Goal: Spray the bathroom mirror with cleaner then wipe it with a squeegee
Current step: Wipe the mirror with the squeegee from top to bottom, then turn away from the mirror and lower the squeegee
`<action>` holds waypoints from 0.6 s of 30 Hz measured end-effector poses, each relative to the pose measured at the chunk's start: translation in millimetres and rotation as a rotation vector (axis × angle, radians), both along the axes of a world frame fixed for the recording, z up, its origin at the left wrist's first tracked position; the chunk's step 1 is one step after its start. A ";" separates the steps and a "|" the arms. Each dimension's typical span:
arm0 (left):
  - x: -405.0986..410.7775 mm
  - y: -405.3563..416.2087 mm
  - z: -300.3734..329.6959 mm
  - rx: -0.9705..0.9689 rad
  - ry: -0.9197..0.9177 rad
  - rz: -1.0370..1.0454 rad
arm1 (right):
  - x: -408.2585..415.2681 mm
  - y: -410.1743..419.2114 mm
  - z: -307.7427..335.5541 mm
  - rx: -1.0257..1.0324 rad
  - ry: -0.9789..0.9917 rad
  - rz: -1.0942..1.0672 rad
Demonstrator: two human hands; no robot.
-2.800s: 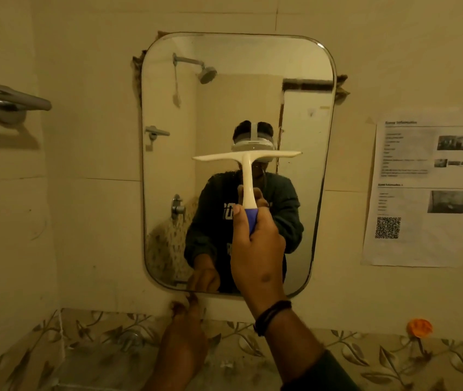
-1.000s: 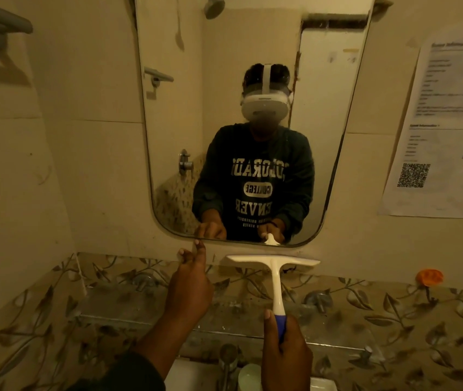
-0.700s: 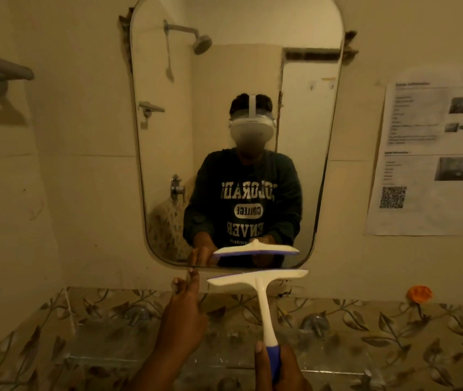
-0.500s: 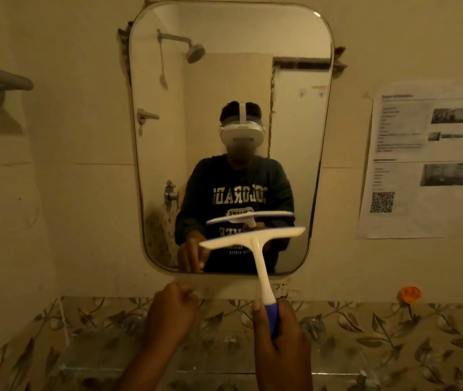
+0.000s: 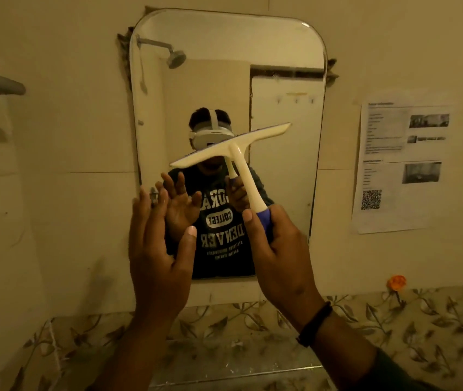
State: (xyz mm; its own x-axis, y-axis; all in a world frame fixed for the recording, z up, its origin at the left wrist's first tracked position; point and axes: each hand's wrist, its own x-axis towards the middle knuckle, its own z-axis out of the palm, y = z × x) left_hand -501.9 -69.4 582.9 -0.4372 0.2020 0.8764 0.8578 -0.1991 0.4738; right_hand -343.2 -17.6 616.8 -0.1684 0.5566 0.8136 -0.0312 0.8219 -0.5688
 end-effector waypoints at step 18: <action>129.9 40.6 -8.2 -0.180 0.138 -0.203 | 146.1 41.4 -12.1 0.041 0.025 -0.165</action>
State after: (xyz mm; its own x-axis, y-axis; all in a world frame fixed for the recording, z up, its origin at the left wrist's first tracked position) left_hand -372.0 -28.8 574.7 -0.2517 0.4306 0.8667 0.8677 -0.2962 0.3991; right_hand -197.1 23.8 604.7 -0.0569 0.5410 0.8391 0.0918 0.8397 -0.5352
